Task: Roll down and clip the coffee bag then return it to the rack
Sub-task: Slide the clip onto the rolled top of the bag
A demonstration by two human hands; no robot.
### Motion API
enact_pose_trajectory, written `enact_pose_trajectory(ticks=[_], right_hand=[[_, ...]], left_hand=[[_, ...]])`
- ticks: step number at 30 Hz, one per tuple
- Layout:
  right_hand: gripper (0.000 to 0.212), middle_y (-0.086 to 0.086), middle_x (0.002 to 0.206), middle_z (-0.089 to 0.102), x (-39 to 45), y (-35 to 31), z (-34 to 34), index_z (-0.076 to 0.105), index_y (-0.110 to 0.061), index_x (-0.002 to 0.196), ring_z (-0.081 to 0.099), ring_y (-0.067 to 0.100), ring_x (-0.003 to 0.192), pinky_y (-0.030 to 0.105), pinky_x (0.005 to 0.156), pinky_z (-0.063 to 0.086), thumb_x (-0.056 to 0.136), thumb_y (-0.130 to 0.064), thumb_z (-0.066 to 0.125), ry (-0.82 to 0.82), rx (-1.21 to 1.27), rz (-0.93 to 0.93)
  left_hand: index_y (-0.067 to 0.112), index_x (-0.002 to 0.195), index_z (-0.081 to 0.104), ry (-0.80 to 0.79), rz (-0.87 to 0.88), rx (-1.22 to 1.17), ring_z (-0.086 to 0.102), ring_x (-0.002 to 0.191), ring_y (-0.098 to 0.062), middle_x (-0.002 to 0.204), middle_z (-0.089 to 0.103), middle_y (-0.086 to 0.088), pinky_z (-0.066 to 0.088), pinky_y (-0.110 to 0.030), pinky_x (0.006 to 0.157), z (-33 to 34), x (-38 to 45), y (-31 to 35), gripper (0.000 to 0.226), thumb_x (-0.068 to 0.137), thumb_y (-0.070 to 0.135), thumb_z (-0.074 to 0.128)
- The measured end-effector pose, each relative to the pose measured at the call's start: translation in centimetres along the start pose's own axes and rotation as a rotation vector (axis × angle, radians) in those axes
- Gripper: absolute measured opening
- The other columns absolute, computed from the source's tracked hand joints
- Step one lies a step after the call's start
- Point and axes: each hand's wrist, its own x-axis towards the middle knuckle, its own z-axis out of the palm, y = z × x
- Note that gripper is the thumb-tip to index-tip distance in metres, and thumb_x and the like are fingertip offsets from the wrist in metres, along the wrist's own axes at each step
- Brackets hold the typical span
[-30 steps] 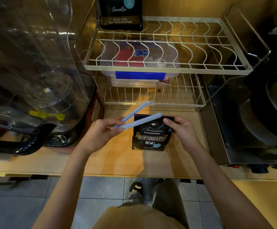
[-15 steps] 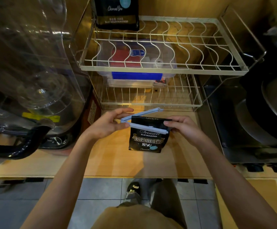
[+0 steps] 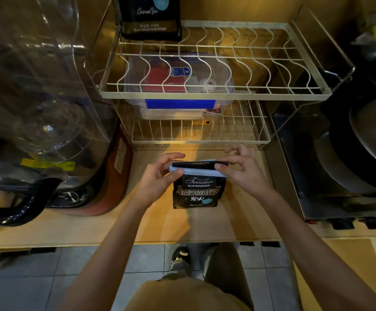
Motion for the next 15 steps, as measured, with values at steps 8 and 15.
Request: enact_pose_trajectory(ticks=[8, 15], right_hand=[[0.056, -0.01, 0.11, 0.062, -0.9, 0.7, -1.7, 0.053, -0.018, 0.125, 0.064, -0.008, 0.091, 0.007, 0.072, 0.051, 0.075, 0.0, 0.07, -0.212, 0.403, 0.092], [0.033, -0.001, 0.09, 0.069, -0.2, 1.0, -1.8, 0.068, -0.01, 0.098, 0.069, 0.002, 0.077, 0.014, 0.068, 0.056, 0.068, 0.004, 0.075, -0.132, 0.379, 0.058]], left_hand=[[0.027, 0.104, 0.054, -0.011, 0.007, 0.013, 0.065, 0.087, 0.003, 0.098, 0.064, 0.007, 0.055, -0.014, 0.07, -0.1, 0.0, 0.3, 0.033, 0.083, 0.002, 0.055], [0.023, 0.102, 0.058, -0.008, -0.005, 0.041, 0.065, 0.084, 0.006, 0.099, 0.063, 0.009, 0.052, -0.01, 0.065, -0.1, 0.0, 0.6, 0.03, 0.083, 0.0, 0.055]])
